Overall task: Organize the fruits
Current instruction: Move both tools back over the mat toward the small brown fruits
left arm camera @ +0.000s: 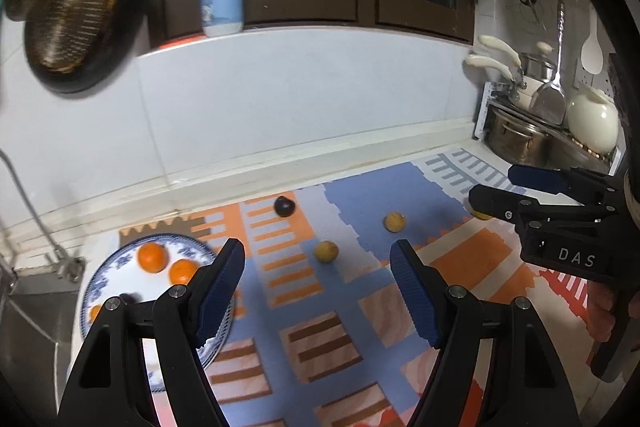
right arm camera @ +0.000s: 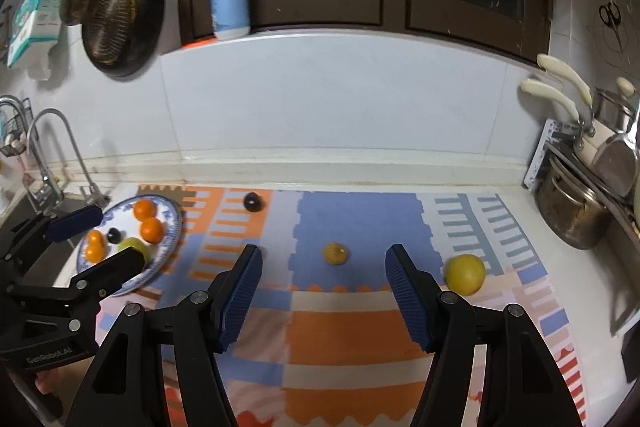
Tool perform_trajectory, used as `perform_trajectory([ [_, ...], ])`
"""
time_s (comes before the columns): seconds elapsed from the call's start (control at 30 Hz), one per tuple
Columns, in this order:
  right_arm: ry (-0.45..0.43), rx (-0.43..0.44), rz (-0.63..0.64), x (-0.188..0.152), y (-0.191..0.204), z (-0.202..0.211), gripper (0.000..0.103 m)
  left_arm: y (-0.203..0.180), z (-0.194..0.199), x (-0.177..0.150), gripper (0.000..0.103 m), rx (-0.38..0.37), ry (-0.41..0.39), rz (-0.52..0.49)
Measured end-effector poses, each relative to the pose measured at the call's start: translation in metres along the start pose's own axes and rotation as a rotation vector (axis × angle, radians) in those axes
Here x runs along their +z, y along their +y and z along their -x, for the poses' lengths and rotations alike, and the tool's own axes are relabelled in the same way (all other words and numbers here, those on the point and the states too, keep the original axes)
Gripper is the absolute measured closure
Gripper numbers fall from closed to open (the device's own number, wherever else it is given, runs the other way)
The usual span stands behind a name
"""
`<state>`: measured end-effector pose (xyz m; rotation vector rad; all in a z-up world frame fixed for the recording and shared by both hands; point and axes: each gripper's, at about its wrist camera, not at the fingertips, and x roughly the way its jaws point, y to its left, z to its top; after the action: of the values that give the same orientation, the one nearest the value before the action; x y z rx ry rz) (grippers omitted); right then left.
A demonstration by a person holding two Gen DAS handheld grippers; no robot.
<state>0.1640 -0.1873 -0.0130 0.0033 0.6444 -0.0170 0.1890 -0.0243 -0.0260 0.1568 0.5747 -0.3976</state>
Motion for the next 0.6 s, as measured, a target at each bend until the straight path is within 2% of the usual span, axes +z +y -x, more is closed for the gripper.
perform_trajectory([
  [0.17, 0.026, 0.0, -0.003, -0.003, -0.01, -0.023, 0.038, -0.003, -0.03, 0.0, 0.029, -0.022, 0.028, -0.006],
  [0.4, 0.087, 0.033, -0.001, -0.007, -0.017, -0.065, 0.038, -0.001, -0.081, -0.004, 0.029, -0.053, 0.116, 0.015],
  [0.6, 0.162, 0.057, -0.025, -0.01, -0.021, -0.106, 0.041, 0.003, -0.121, -0.011, 0.038, -0.038, 0.2, 0.036],
])
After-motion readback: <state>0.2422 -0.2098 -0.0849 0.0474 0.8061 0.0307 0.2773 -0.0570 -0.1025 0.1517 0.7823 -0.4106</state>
